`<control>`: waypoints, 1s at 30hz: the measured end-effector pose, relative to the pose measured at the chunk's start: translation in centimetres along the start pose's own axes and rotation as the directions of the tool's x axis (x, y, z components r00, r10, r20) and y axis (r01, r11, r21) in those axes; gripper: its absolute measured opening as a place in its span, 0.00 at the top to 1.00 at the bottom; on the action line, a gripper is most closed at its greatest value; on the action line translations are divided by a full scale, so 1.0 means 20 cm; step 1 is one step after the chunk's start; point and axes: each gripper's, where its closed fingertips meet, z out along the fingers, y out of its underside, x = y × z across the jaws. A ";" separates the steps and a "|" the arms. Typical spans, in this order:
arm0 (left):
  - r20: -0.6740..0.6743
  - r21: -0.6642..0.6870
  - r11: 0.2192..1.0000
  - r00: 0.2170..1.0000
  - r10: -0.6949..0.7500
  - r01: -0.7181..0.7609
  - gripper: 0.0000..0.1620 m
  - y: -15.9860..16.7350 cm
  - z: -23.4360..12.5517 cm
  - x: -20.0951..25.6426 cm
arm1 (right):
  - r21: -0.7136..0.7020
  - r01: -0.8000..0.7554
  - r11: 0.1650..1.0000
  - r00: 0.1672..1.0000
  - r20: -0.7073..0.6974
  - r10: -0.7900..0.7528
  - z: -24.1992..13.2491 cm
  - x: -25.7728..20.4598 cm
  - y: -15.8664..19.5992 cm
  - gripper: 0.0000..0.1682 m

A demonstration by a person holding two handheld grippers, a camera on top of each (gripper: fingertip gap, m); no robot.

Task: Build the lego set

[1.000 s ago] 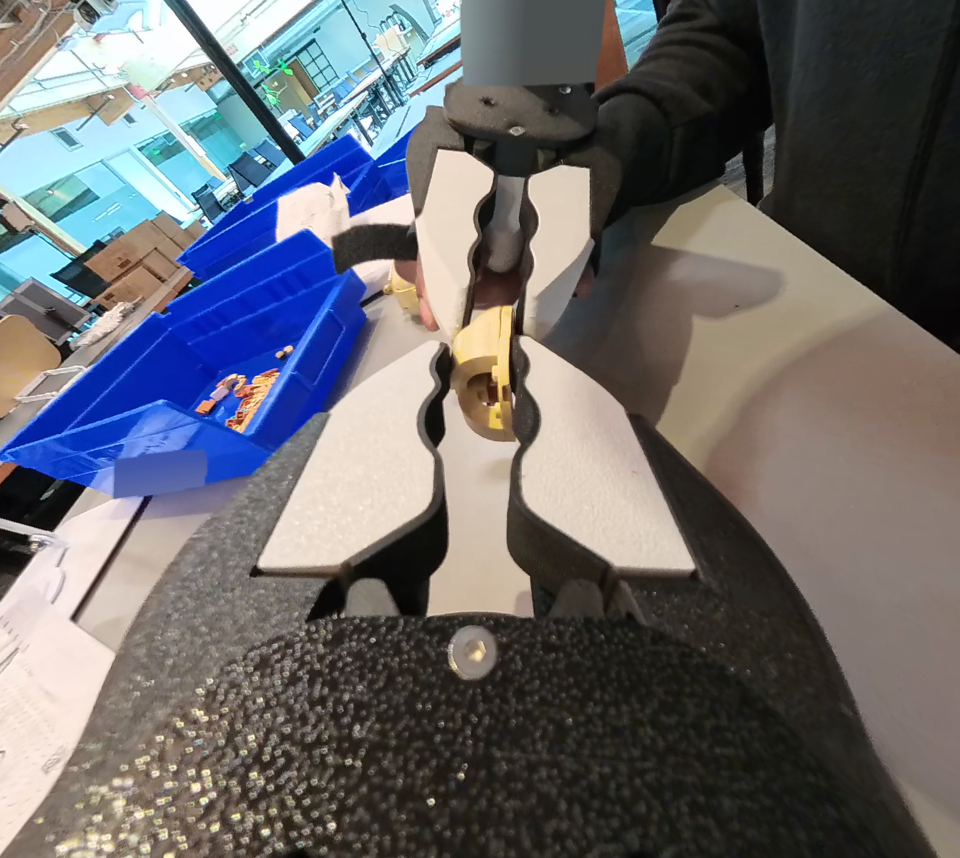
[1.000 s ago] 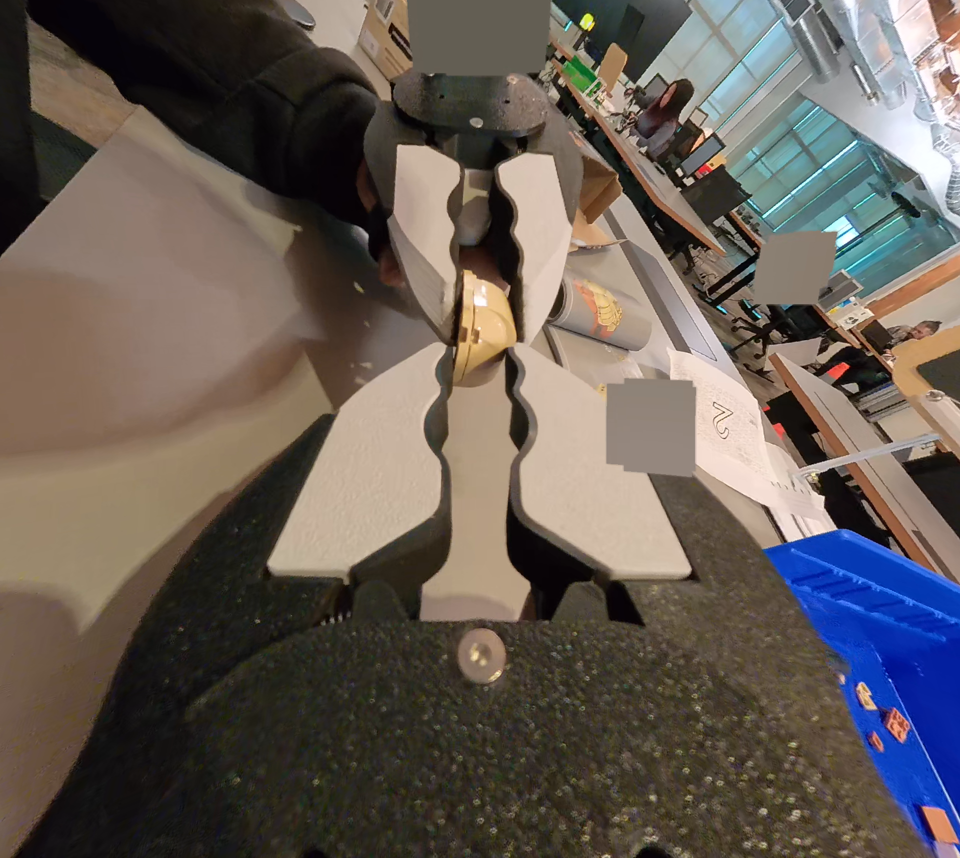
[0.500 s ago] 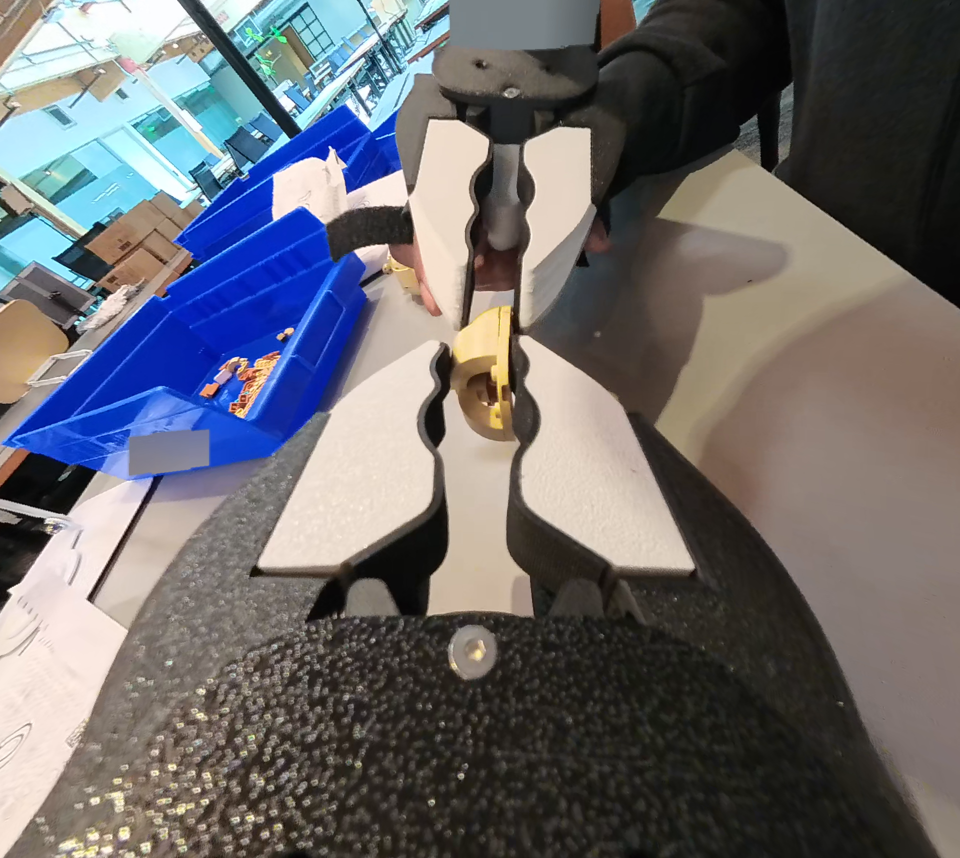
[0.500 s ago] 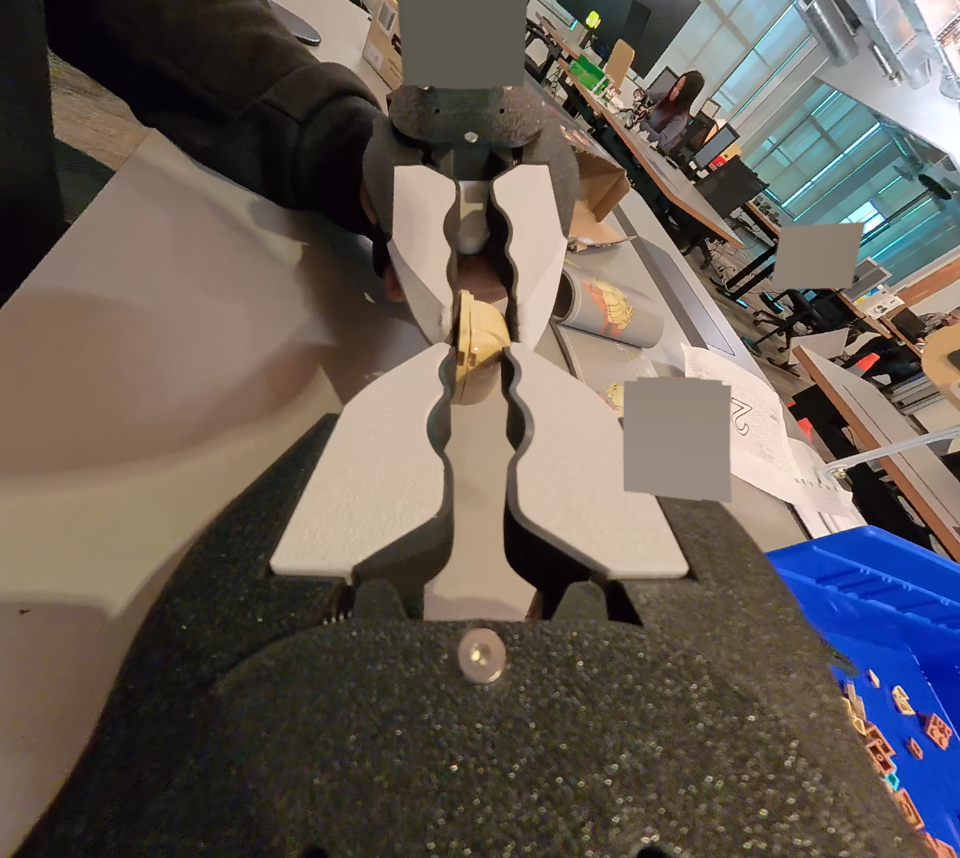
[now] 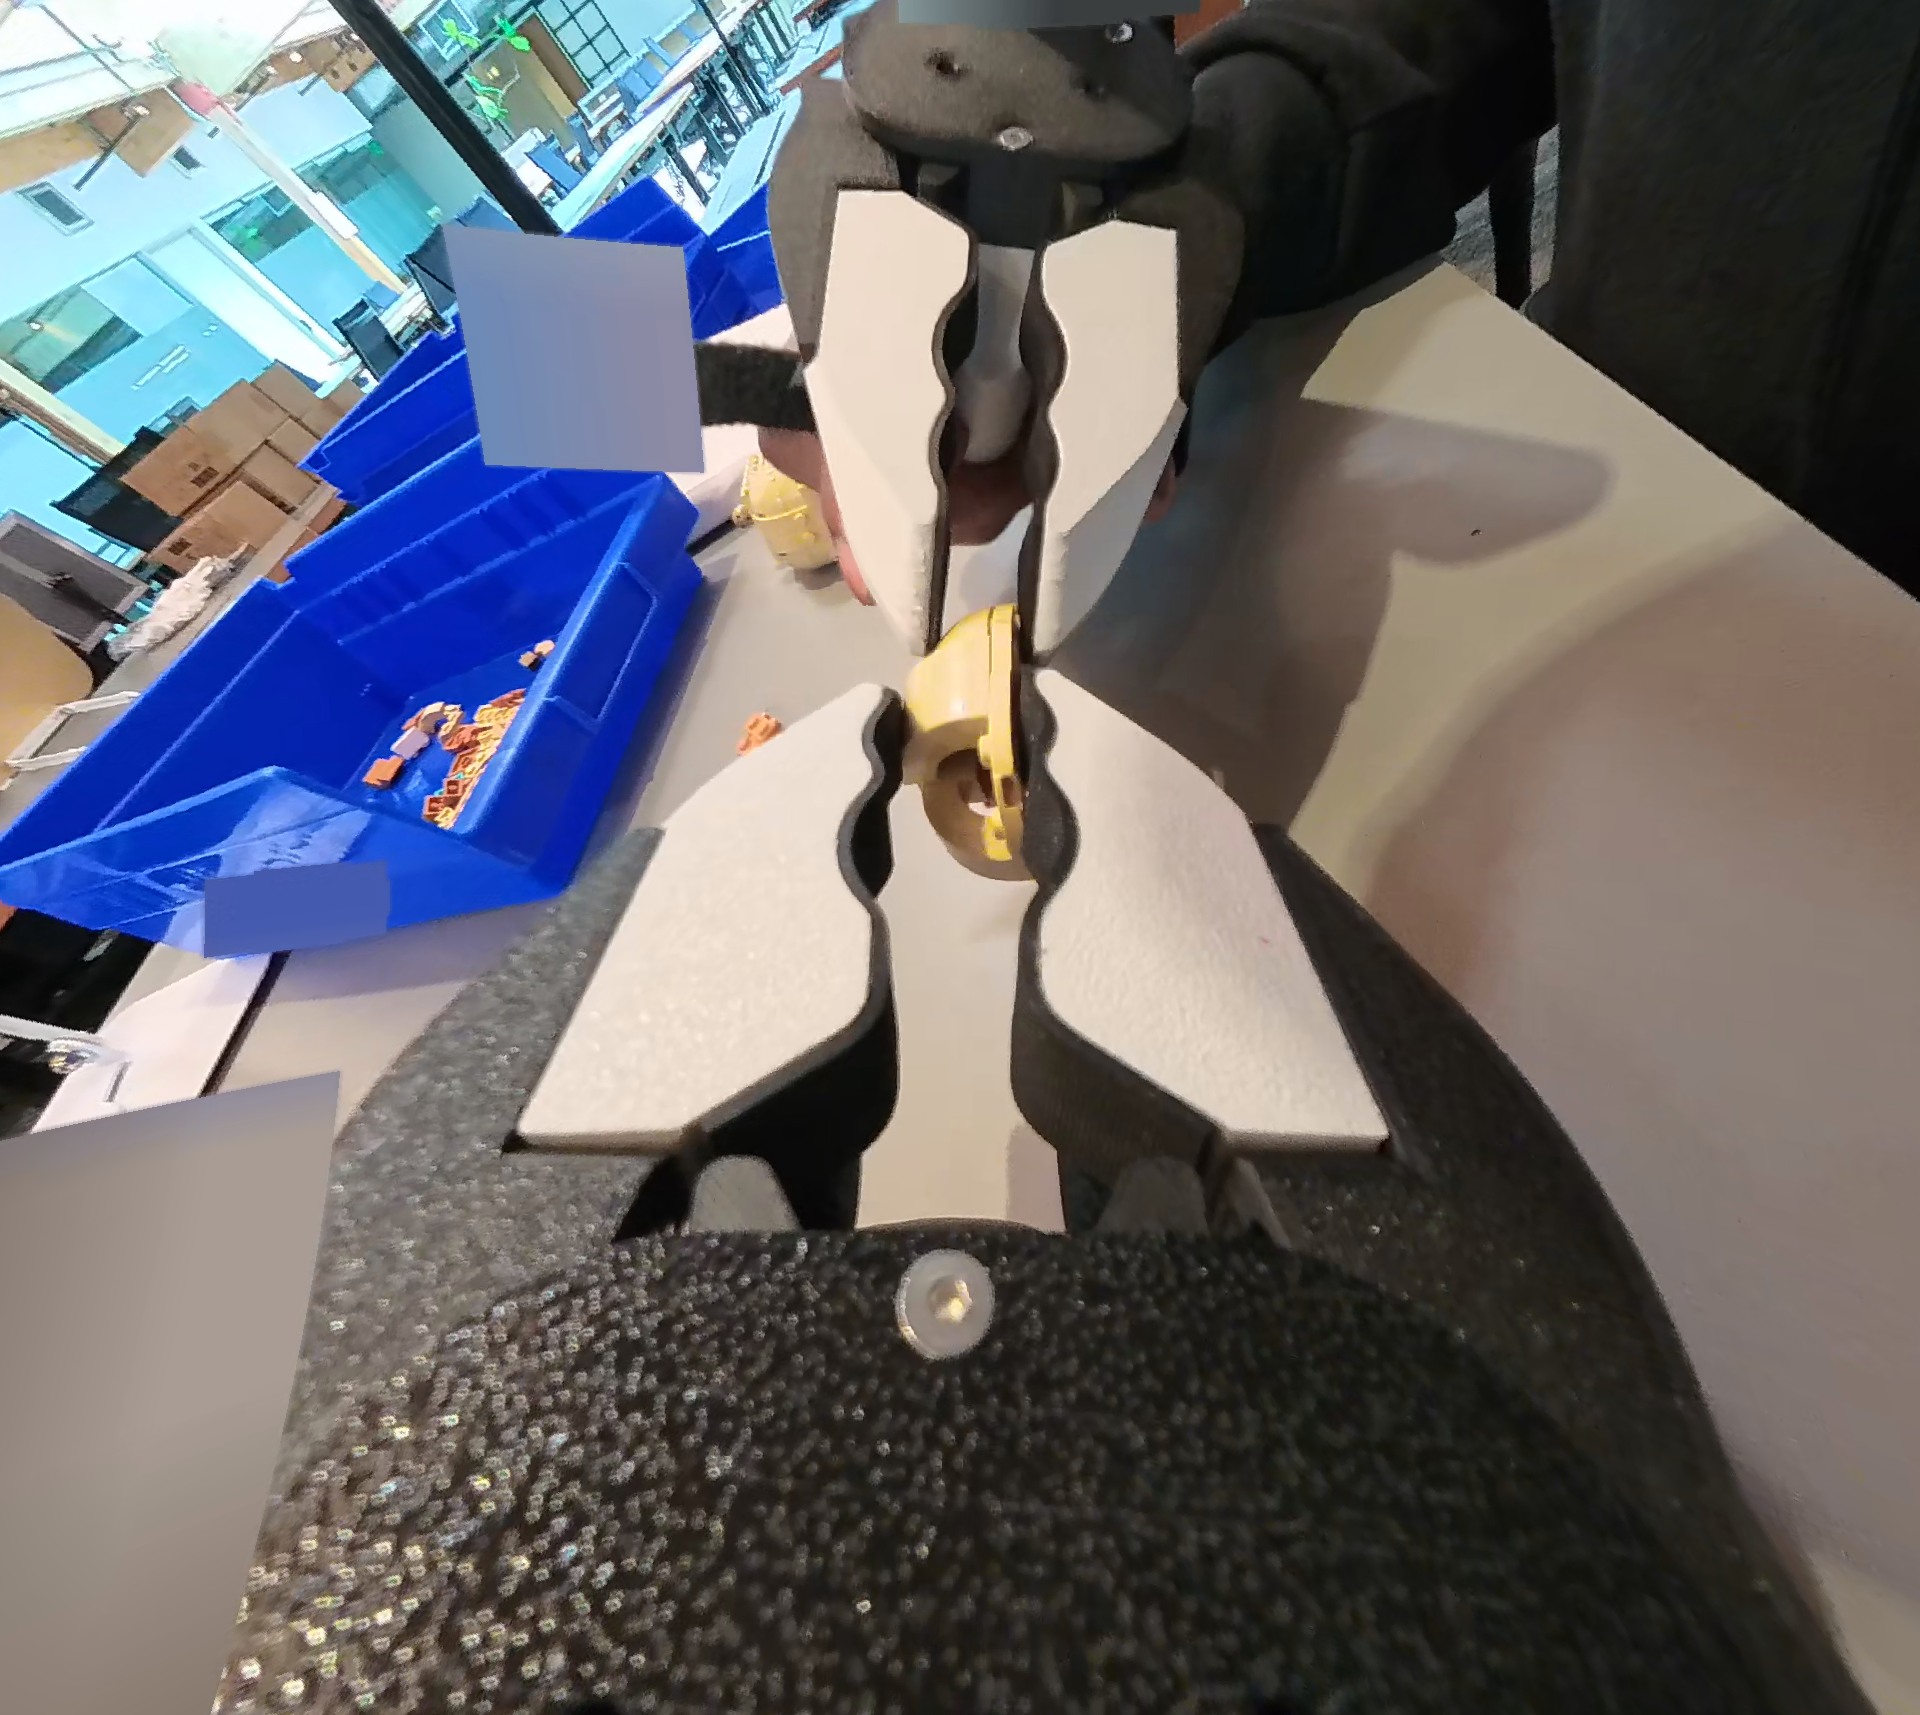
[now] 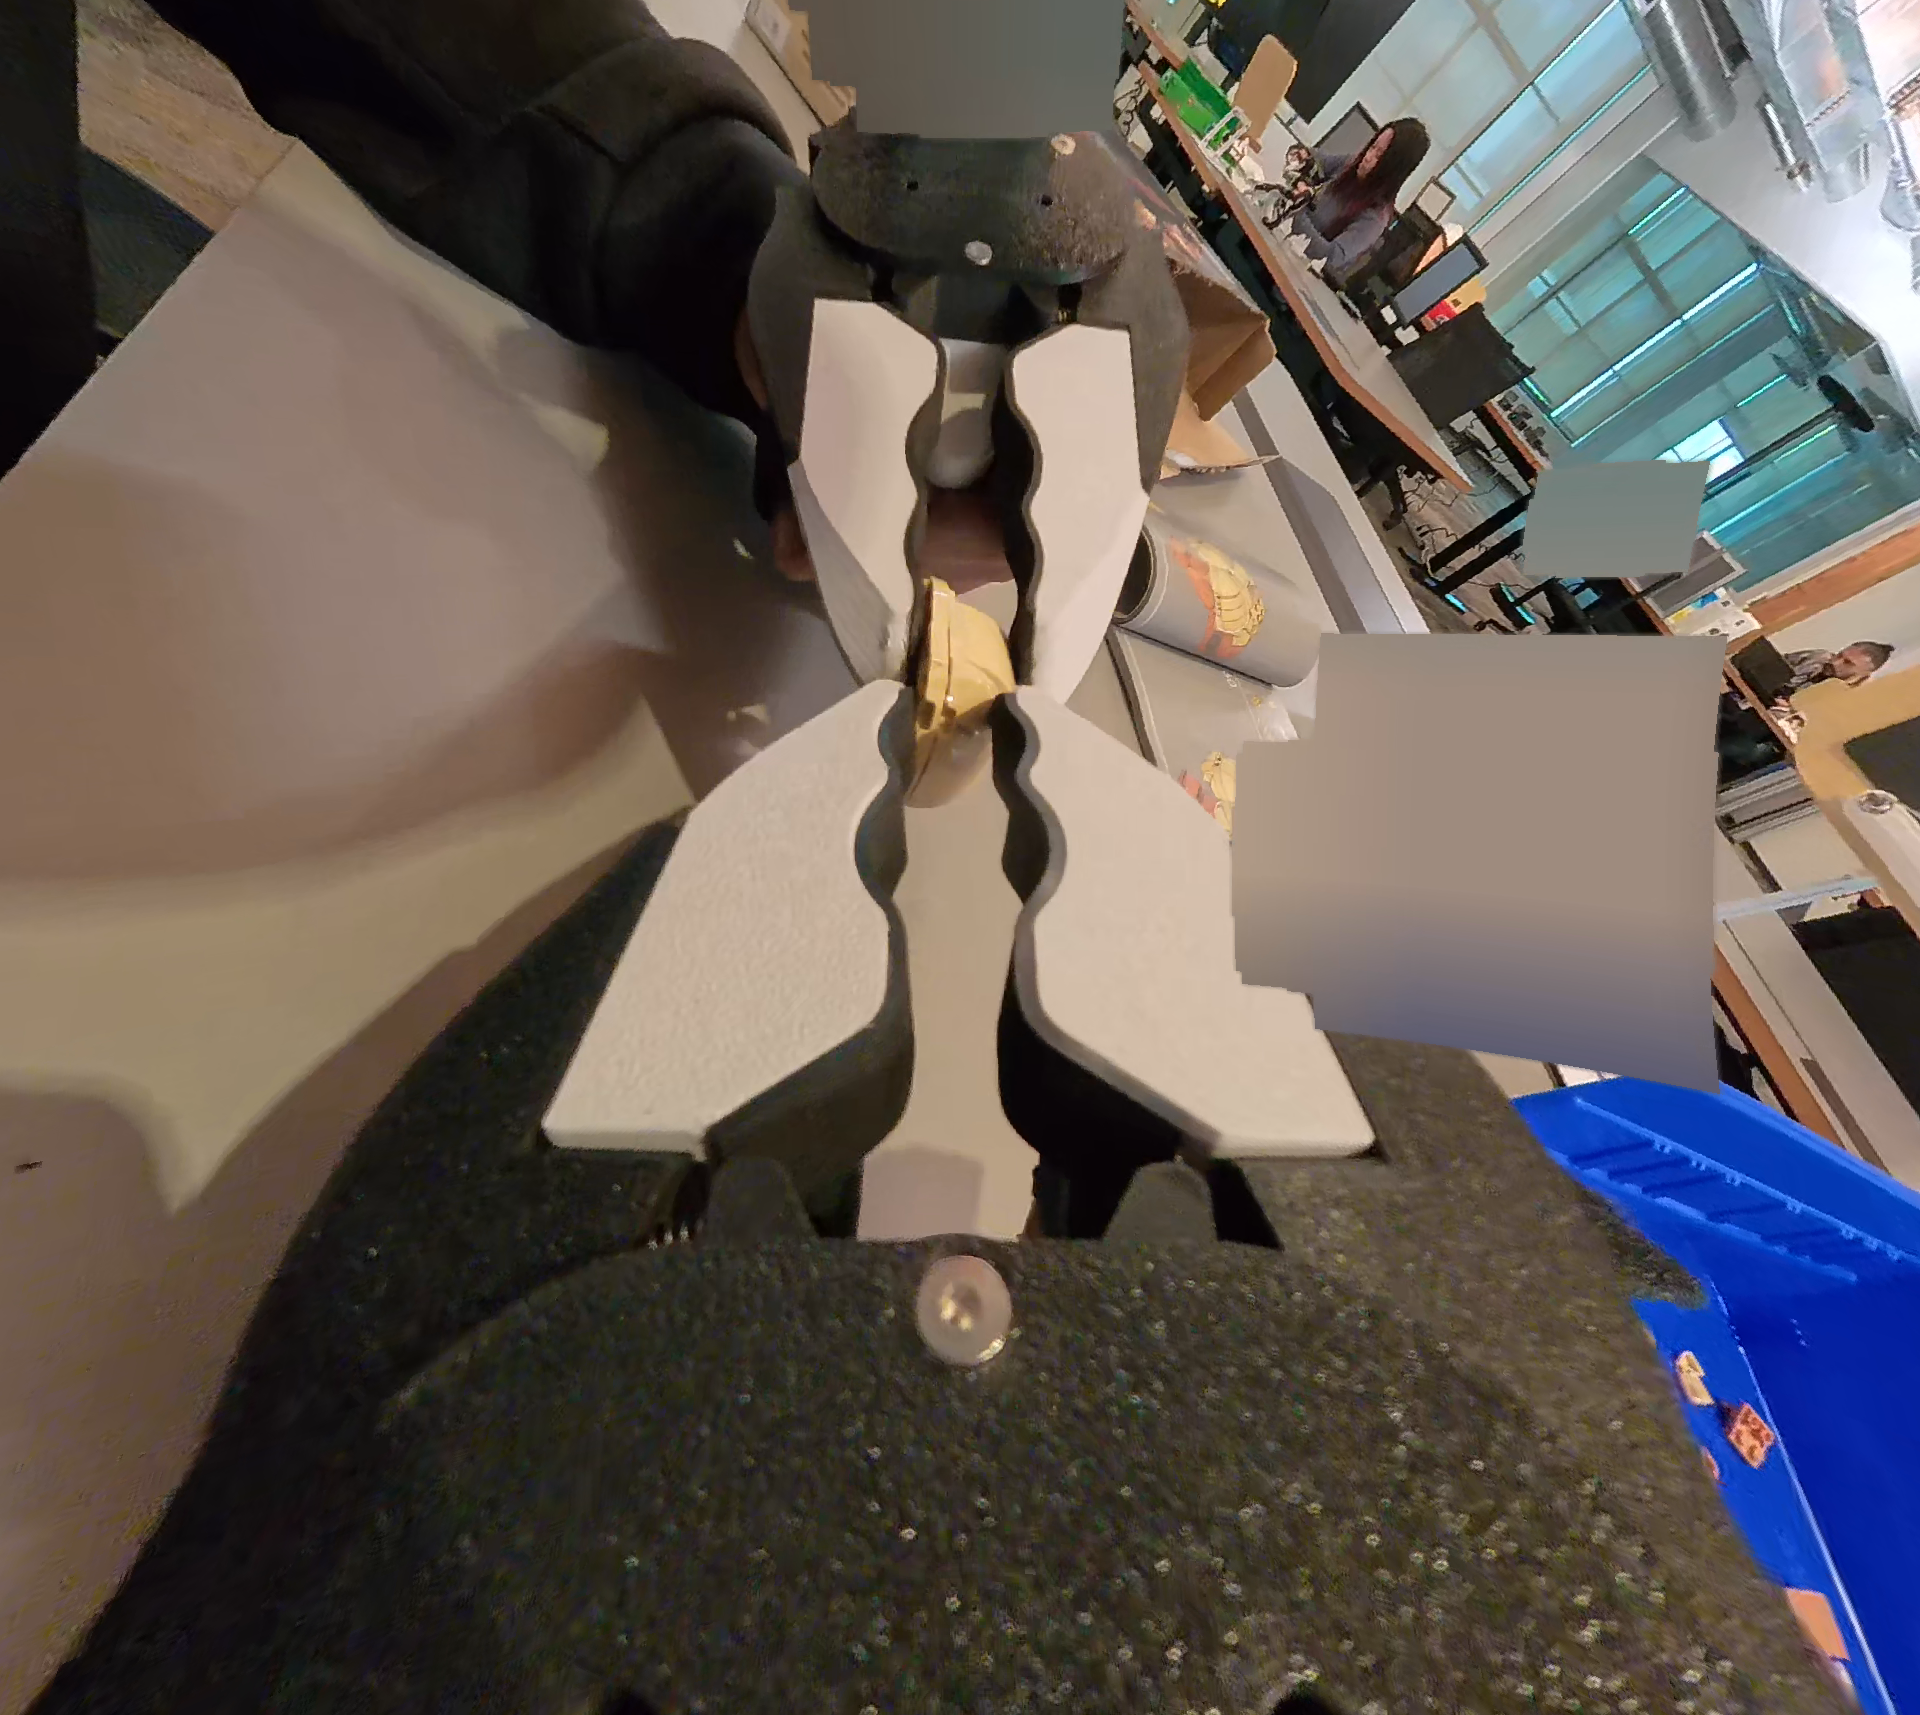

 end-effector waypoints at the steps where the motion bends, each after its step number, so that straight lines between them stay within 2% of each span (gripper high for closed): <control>1: 0.000 0.002 1.000 1.000 0.000 0.000 0.87 0.00 0.00 0.00 | 0.000 0.006 1.000 1.000 -0.001 -0.006 0.00 0.00 0.00 0.92; 9: 0.006 -0.003 1.000 1.000 -0.008 0.008 0.87 0.00 0.00 0.00 | -0.008 0.018 1.000 1.000 -0.022 -0.018 0.00 0.01 0.00 0.92; 15: 0.043 -0.003 1.000 0.999 -0.021 0.021 0.87 0.00 -0.01 -0.05 | 0.019 -0.042 0.999 0.997 -0.061 0.044 0.01 0.04 0.00 0.92; 25: 0.030 0.007 0.999 0.998 -0.054 0.054 0.87 0.01 -0.02 -0.05 | 0.018 -0.202 0.979 0.979 0.037 0.202 0.01 0.03 0.05 0.83; 30: 0.015 0.016 0.997 0.997 -0.077 0.077 0.87 0.01 -0.02 -0.05 | 0.030 -0.214 0.976 0.976 0.045 0.213 0.01 0.03 0.04 0.89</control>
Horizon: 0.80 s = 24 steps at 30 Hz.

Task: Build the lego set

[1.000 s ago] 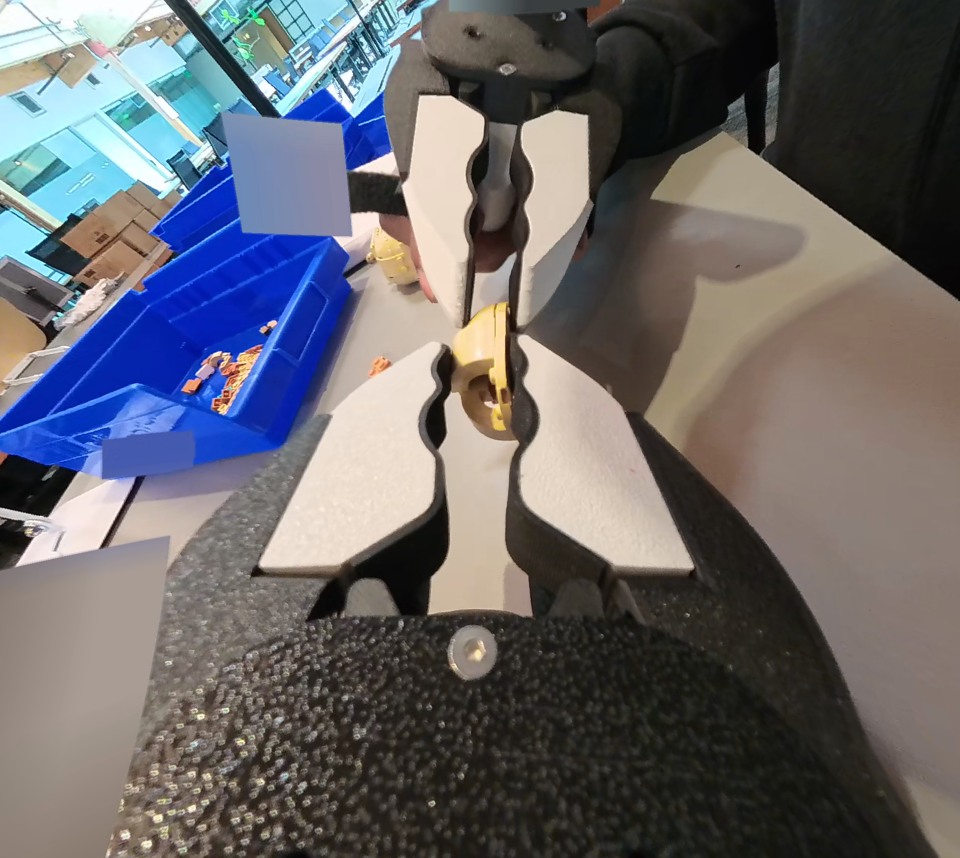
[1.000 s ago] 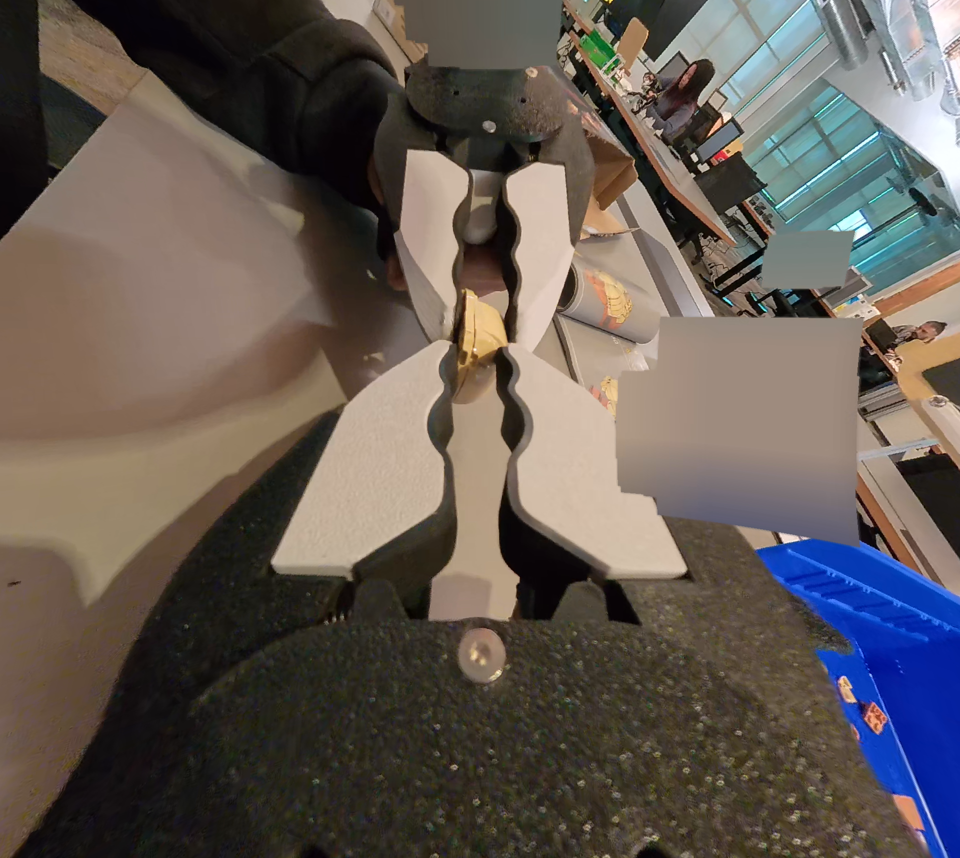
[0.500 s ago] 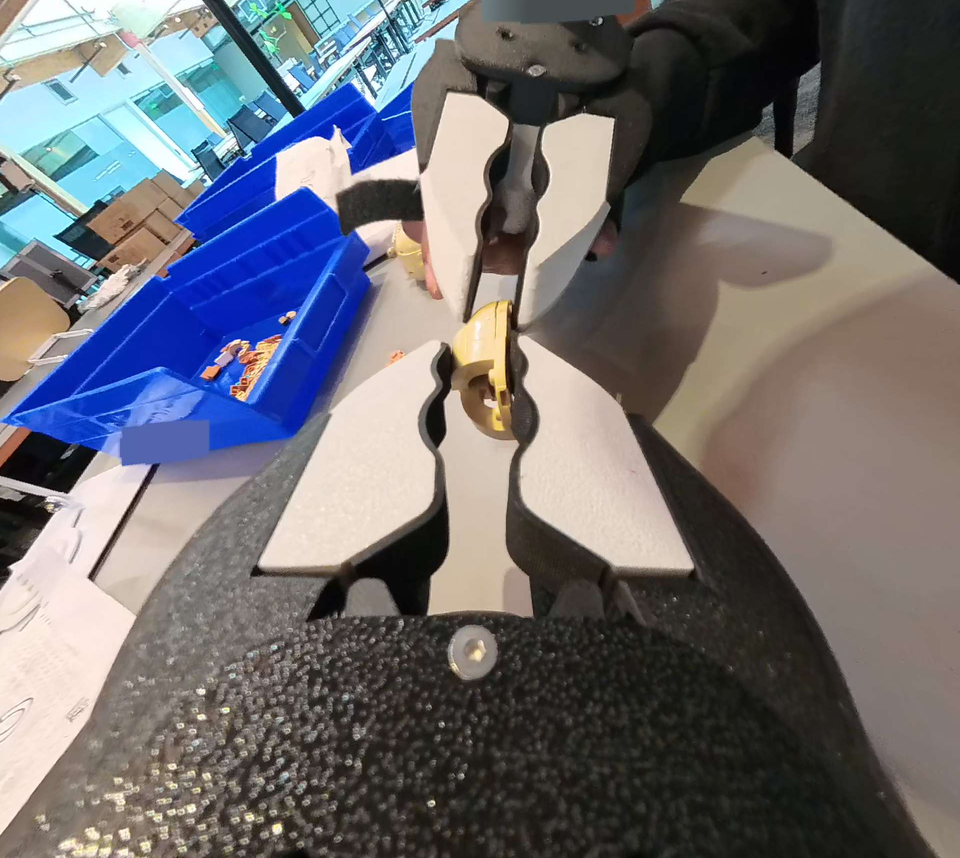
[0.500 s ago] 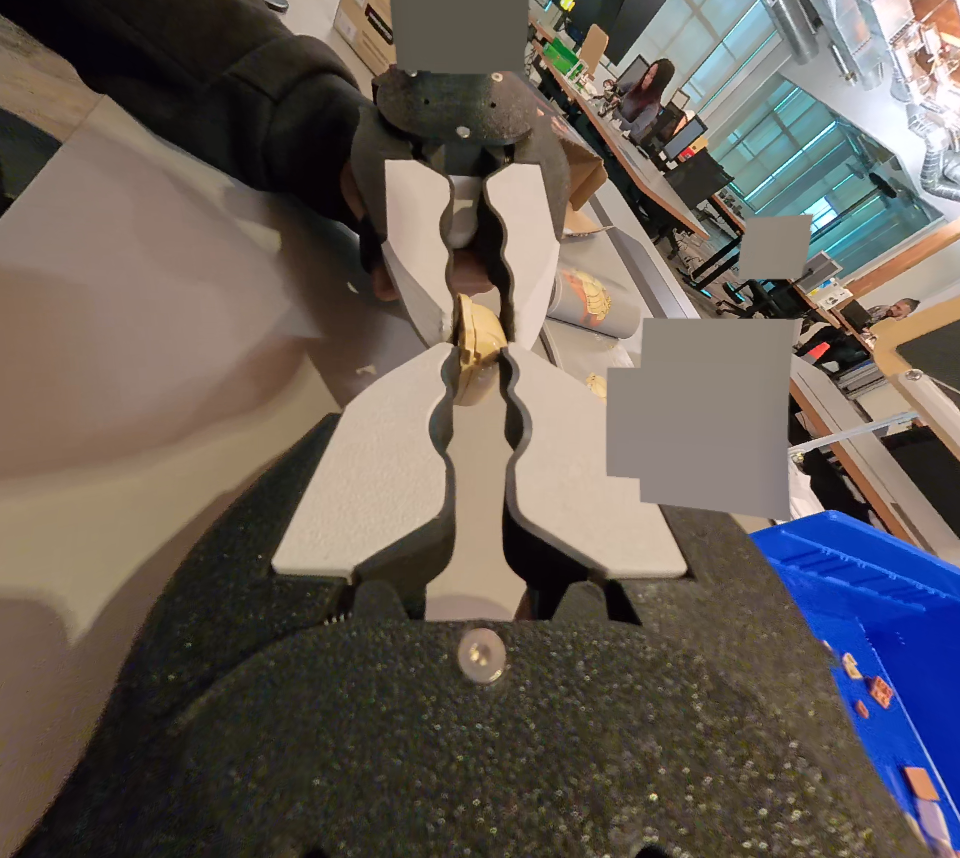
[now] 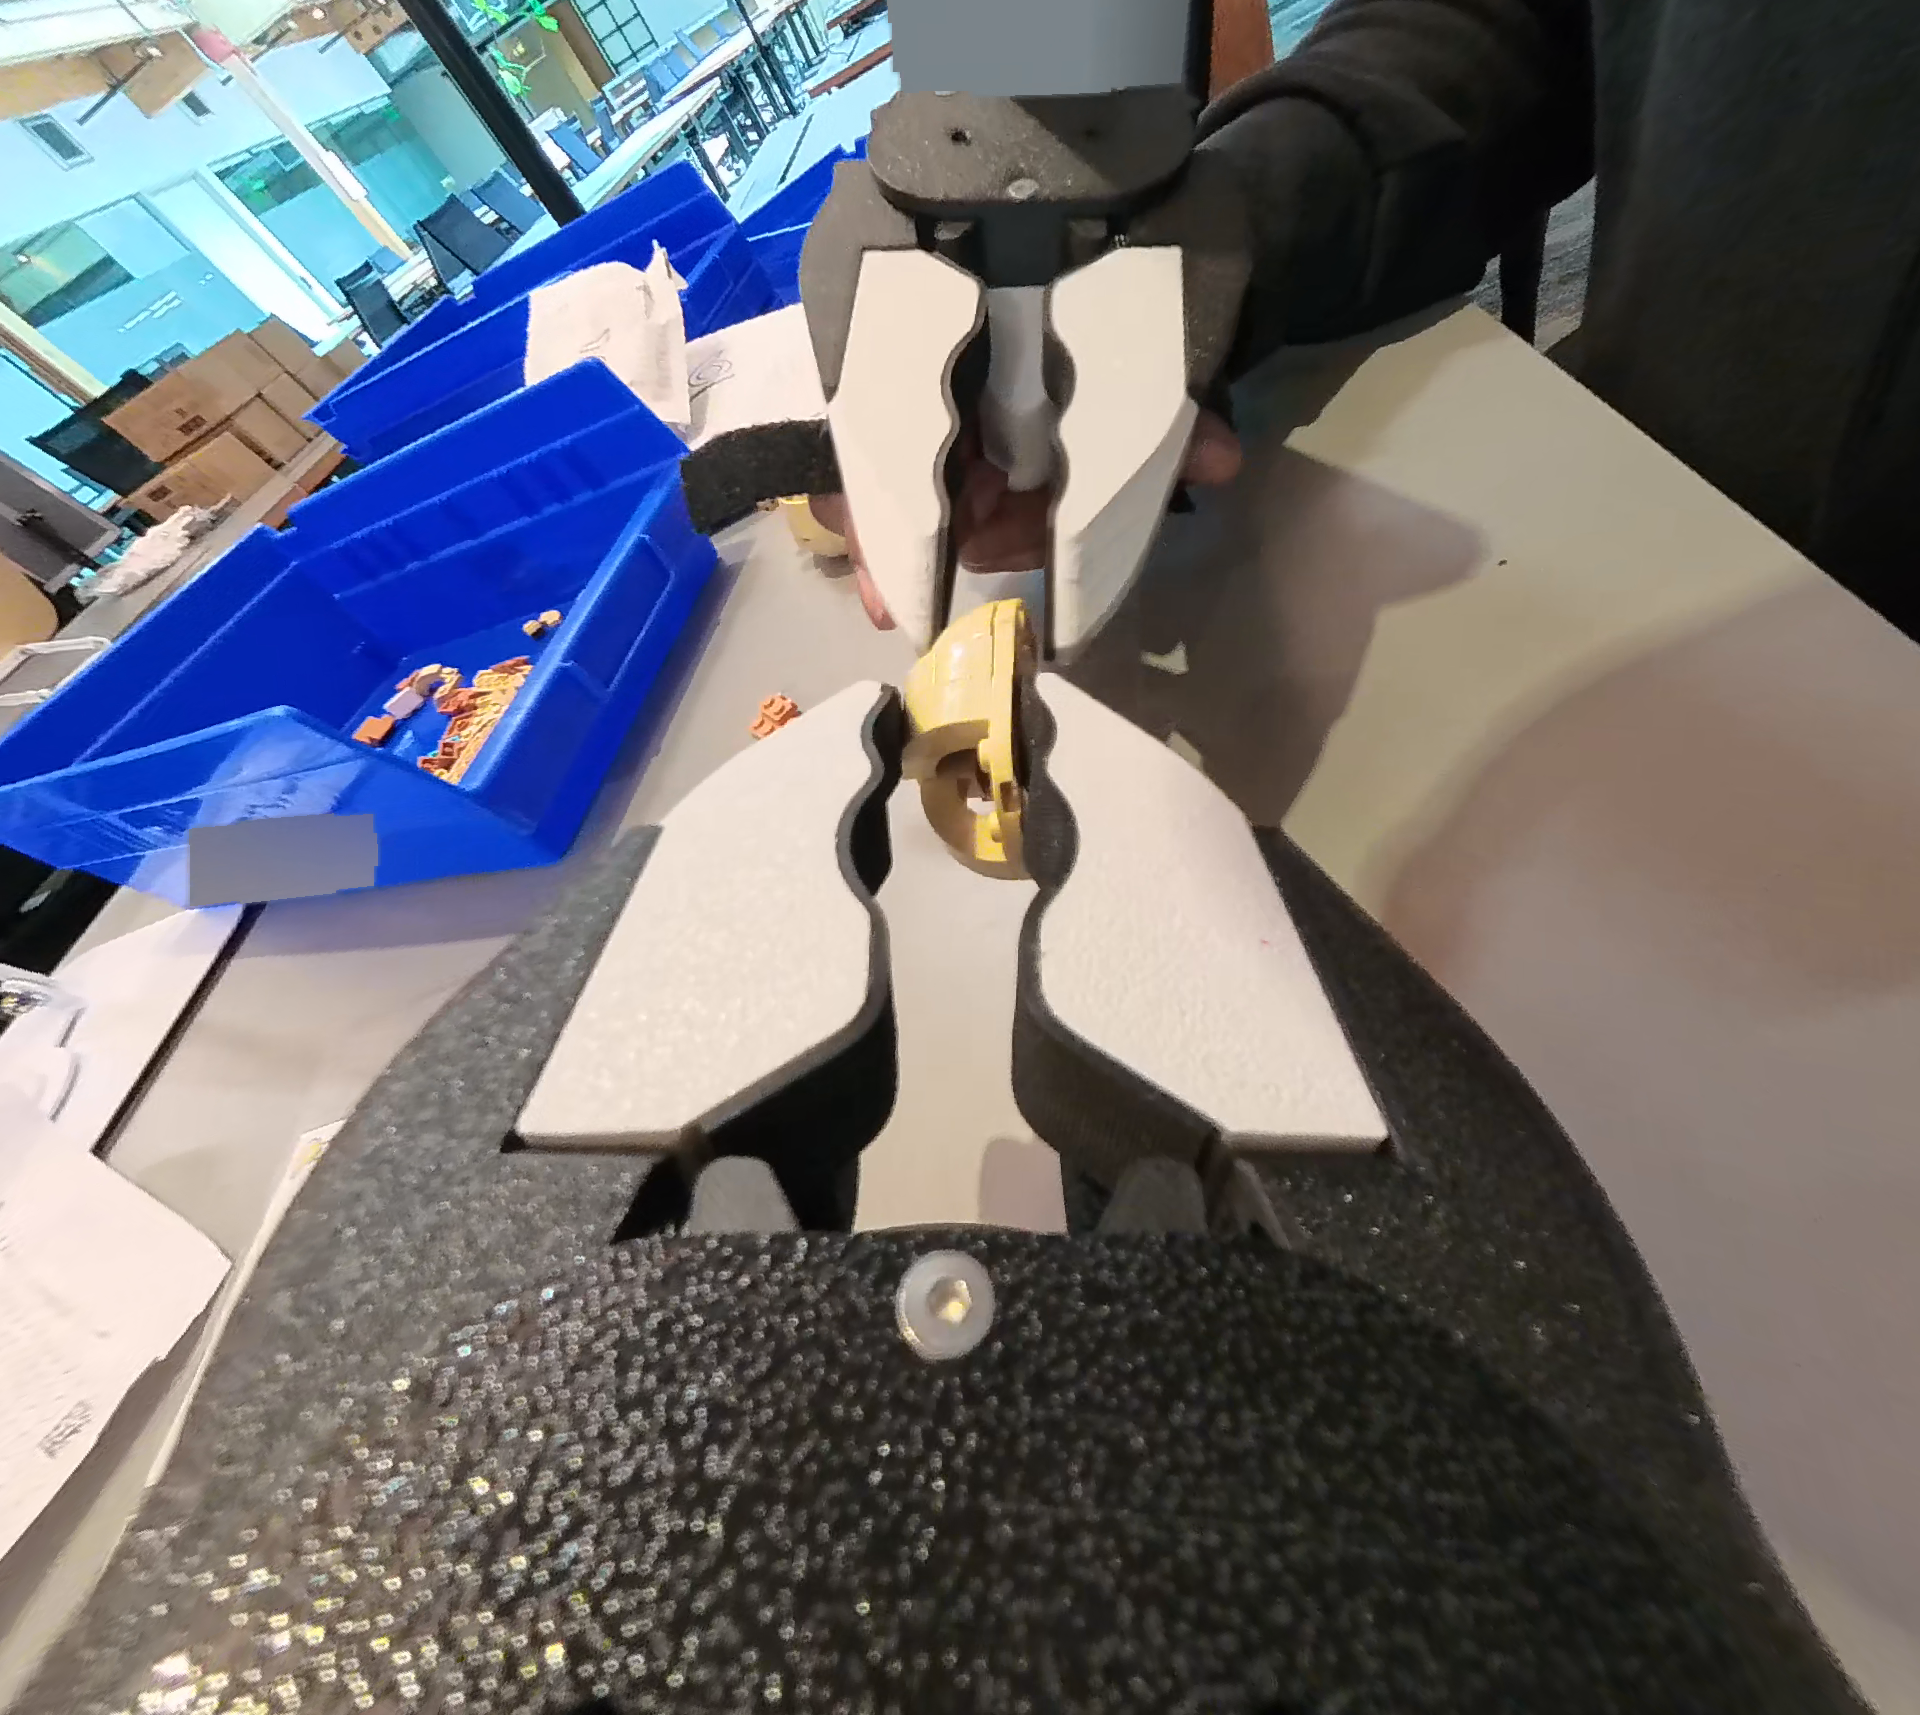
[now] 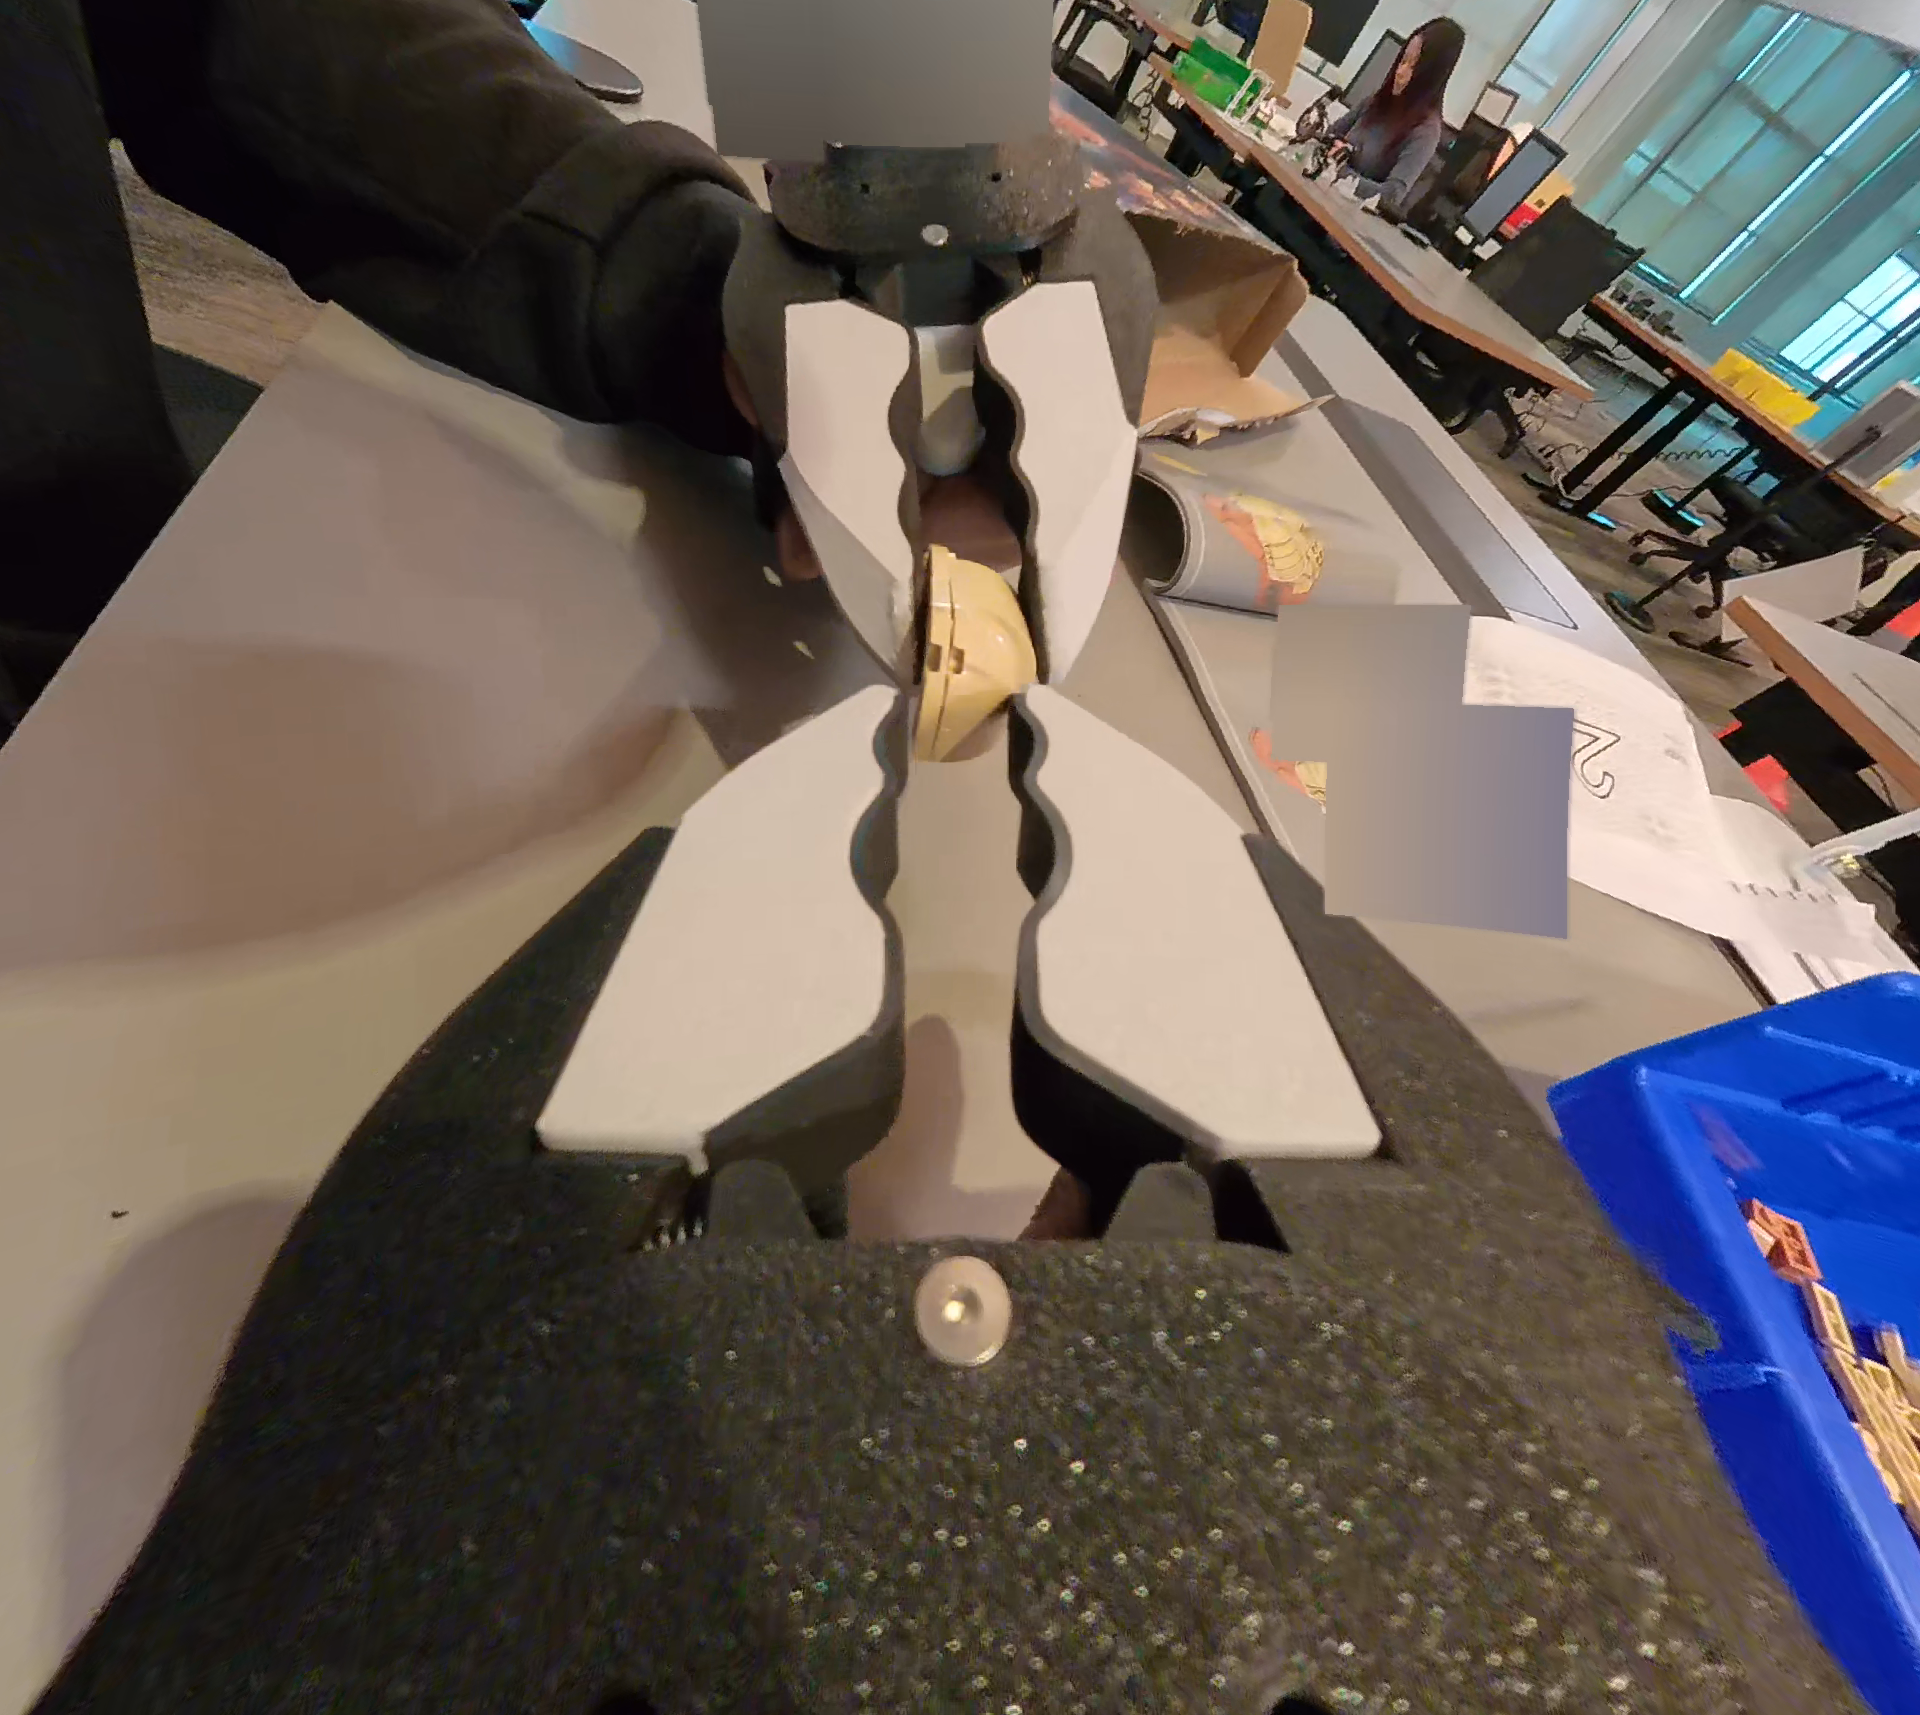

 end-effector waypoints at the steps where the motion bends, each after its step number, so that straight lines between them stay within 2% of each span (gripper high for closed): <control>1: 0.000 -0.002 1.000 1.000 0.001 -0.001 0.87 0.00 0.00 0.00 | 0.006 -0.005 1.000 1.000 -0.001 0.005 0.00 0.00 0.00 0.91; 16: 0.011 -0.022 0.999 0.999 0.047 -0.046 0.87 0.01 0.00 0.01 | 0.007 -0.001 1.000 1.000 0.004 0.001 -0.01 -0.01 -0.02 0.92; 24: 0.014 -0.007 0.999 0.999 0.040 -0.040 0.88 0.00 0.00 0.01 | -0.003 0.048 0.999 0.999 -0.023 -0.048 0.00 -0.01 -0.02 0.92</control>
